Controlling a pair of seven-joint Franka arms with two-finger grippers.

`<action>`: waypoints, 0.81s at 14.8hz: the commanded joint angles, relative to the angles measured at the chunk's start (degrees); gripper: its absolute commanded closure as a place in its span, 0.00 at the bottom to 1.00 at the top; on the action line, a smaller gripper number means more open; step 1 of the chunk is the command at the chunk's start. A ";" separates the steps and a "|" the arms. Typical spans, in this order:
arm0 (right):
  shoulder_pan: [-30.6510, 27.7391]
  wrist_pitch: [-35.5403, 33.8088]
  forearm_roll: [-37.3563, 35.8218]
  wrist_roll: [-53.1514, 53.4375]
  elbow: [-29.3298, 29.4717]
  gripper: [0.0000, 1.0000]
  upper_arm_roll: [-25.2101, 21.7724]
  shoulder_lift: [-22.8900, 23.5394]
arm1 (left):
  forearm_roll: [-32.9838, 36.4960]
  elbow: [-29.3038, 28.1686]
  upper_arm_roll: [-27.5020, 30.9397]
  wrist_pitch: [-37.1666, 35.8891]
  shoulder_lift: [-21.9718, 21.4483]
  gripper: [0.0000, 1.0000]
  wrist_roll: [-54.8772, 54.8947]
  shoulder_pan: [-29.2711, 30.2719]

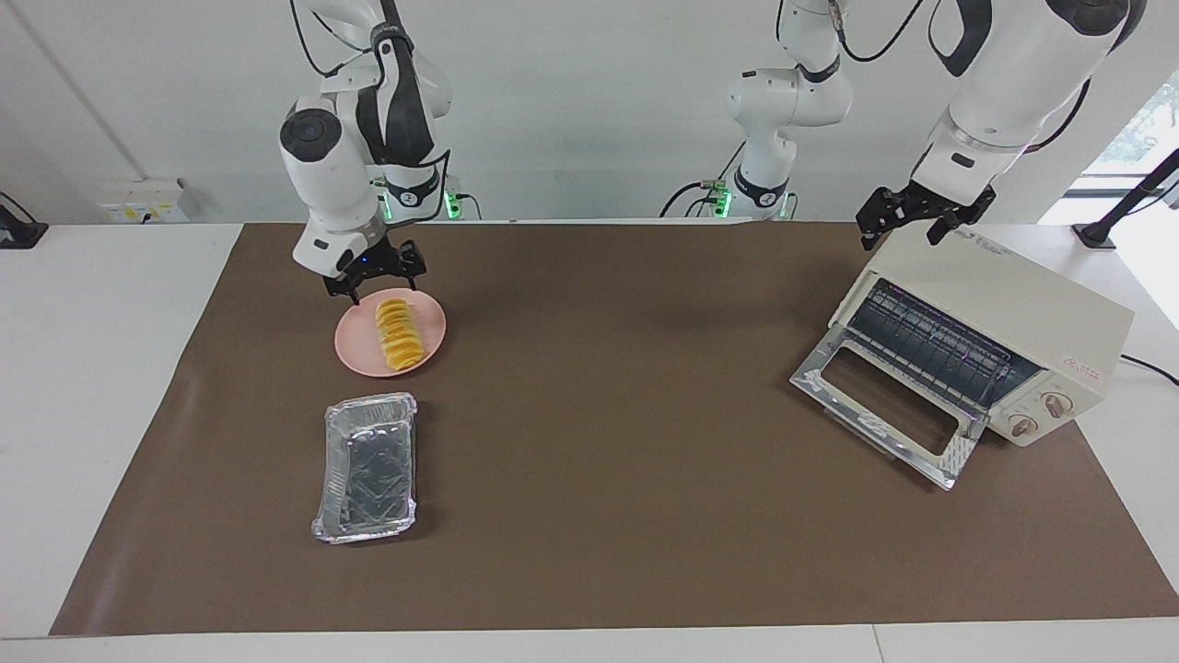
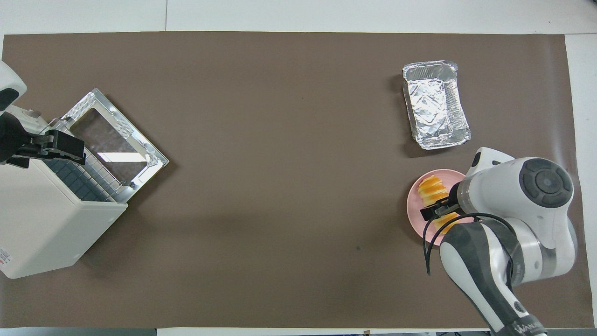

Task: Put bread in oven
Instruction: 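Close the right gripper on the bread roll on the pink plate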

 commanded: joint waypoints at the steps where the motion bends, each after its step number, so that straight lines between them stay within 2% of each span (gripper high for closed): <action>1: -0.59 6.22 0.97 -6.17 -2.69 0.00 -0.10 2.20 | -0.85 -2.04 -0.33 1.27 -1.79 0.00 0.15 0.81; 10: -0.77 12.47 0.88 -9.00 -5.07 0.01 -0.18 4.06 | -0.85 -2.04 -0.33 1.27 -1.79 0.00 0.24 0.81; 11: -0.77 12.48 0.88 -9.09 -5.07 0.08 -0.18 4.06 | -0.85 -2.04 -0.33 1.27 -1.79 0.00 0.24 0.81; 12: -0.77 12.65 0.88 -9.26 -5.07 0.19 -0.18 4.06 | -0.94 -2.04 -0.33 1.27 -1.79 0.00 0.15 0.81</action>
